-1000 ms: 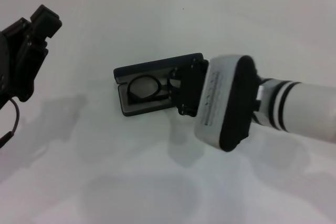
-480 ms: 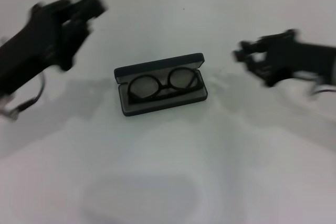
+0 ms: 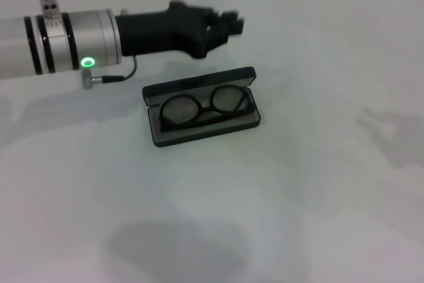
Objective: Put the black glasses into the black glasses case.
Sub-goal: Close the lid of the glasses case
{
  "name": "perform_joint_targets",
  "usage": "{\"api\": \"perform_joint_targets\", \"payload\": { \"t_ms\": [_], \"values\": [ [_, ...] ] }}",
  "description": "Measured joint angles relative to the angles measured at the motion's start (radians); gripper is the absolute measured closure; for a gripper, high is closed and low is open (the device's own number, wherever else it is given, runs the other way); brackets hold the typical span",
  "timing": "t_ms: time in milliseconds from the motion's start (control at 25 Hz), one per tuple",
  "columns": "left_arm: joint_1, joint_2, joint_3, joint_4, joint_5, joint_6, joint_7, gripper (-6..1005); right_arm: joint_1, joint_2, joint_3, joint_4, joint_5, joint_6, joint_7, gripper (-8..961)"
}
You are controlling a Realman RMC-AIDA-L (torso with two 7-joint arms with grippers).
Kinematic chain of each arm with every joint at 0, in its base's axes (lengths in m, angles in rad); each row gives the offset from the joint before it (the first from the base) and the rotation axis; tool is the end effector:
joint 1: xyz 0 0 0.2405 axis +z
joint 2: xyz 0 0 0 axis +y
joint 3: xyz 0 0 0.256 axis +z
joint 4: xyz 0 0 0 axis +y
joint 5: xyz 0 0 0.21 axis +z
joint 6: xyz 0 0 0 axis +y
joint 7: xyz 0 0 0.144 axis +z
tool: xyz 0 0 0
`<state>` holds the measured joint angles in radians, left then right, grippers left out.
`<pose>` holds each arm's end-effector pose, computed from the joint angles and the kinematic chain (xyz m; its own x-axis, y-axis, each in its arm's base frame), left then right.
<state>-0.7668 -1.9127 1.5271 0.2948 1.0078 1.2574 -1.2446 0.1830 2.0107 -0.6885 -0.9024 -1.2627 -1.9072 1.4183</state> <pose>-0.1948 0.3943 -0.0229 0.7488 0.2634 0.6082 0.4219 -0.8972 -0.1308 0.2677 0.2502 0.1349 0.4889 0.0650 -0.8699 -0.4201 -0.8564 -0.3001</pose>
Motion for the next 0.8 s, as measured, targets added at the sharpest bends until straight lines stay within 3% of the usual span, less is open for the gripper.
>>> {"api": "perform_joint_targets", "payload": {
  "t_ms": [160, 360, 800],
  "values": [
    [0.002, 0.002, -0.009, 0.034, 0.102, -0.079, -0.059, 789, 0.001, 0.001, 0.007, 0.089, -0.007, 0.005, -0.052, 732],
    [-0.001, 0.002, -0.009, 0.036, 0.162, -0.111, -0.099, 737, -0.004, -0.002, 0.034, 0.164, -0.019, 0.012, -0.094, 727],
    [-0.002, -0.007, -0.010, 0.039, 0.229, -0.138, -0.136, 736, 0.024, -0.001, 0.026, 0.204, -0.093, 0.091, -0.117, 716]
  ]
}}
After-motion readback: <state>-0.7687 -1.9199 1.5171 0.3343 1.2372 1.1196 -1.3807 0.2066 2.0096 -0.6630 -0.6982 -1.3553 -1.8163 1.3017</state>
